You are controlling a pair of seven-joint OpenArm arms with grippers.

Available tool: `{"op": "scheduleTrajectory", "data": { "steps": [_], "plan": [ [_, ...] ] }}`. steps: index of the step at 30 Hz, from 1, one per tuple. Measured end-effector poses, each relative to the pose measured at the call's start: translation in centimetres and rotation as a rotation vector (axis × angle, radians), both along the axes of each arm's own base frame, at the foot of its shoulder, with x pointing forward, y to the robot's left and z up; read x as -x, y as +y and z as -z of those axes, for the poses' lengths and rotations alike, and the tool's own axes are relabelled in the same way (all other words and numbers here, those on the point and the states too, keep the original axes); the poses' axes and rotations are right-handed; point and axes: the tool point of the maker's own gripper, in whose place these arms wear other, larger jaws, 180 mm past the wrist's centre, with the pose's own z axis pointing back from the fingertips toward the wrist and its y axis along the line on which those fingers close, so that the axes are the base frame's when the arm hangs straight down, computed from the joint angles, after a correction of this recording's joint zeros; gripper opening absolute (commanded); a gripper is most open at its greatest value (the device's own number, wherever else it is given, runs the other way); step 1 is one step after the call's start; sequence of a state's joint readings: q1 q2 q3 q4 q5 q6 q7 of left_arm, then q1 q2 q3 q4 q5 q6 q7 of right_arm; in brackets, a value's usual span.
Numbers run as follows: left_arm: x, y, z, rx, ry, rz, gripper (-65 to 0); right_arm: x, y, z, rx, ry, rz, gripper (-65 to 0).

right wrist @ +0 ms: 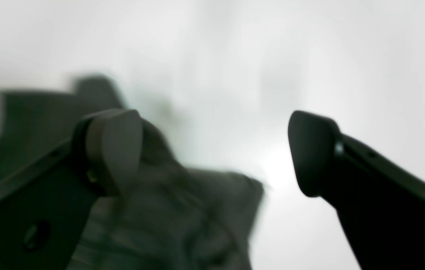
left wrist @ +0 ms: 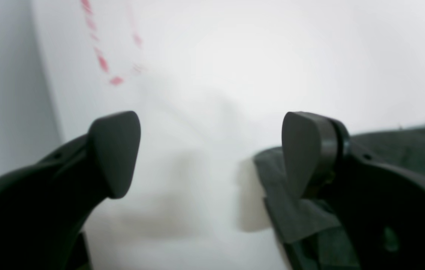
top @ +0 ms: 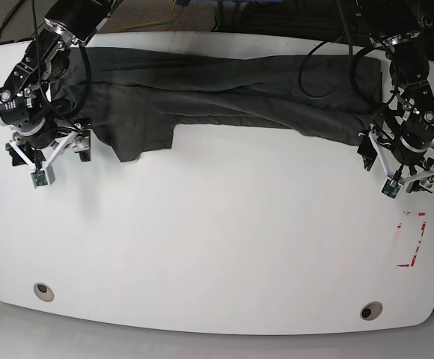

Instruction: Layout the t-shirt on the table in an organized manner, then fold the t-shirt properly

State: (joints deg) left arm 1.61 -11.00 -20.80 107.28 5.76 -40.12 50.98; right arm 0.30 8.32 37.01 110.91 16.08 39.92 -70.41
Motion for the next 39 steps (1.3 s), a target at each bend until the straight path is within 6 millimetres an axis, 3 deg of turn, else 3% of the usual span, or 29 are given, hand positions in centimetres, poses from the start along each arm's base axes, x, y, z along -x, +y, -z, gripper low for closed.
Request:
{"op": "scheduleTrajectory", "data": {
  "steps": [3,9,17,19,23,28,34,39],
  "plan": [
    [0.1,-0.7,-0.3,-0.018,-0.005,0.014,-8.7,-0.7,1.6,-0.6,-0.070,-0.049,-0.043,-6.2],
    [1.5,-3.0,1.2,0.022,0.030,0.075,-8.7,-0.1,1.6,-0.2,-0.083,-0.035,-0.043,-6.2],
    [3.2,-0.6,2.0,0.010,0.061,-0.003,-8.7,0.9,2.8,1.1,-0.090,0.013,-0.081,-6.2],
    [4.3,0.8,2.5,0.019,0.075,-0.061,-8.6,1.1,3.2,1.4,-0.098,0.020,-0.094,-6.2],
    [5.1,2.5,3.0,0.037,0.085,-0.146,-8.4,1.5,2.9,1.7,-0.087,0.035,-0.085,-6.2],
    [4.6,2.5,3.6,0.069,0.086,-0.150,-8.4,1.9,3.2,2.1,-0.098,0.041,-0.093,-6.2],
    [5.2,2.4,6.4,0.113,0.165,-0.171,-8.7,2.2,3.2,2.3,-0.097,0.055,-0.090,-6.2],
    [3.6,1.5,6.7,0.205,0.140,-0.164,-8.8,2.2,3.2,2.3,-0.096,0.054,-0.090,-6.2]
  ]
}}
